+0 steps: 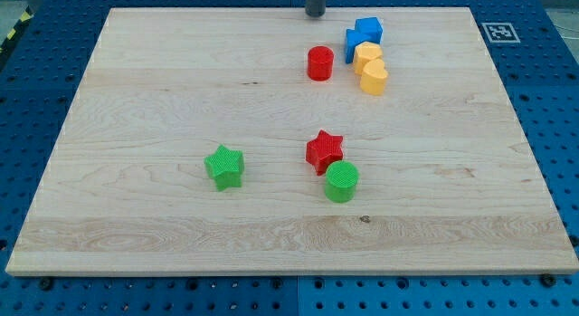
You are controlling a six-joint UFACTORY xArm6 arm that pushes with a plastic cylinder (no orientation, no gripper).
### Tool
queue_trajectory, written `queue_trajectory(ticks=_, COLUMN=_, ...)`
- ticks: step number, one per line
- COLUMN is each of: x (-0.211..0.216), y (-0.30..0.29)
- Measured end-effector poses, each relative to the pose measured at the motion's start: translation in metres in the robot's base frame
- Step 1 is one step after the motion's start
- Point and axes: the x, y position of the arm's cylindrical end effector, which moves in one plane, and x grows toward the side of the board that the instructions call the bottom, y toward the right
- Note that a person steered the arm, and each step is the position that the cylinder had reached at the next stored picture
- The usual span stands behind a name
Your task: Move the red circle slightly down
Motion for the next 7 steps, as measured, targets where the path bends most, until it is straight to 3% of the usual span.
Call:
queue_trajectory(ticks=4, x=0.121, y=0.016)
queue_trajectory(ticks=7, x=0.131, y=0.007)
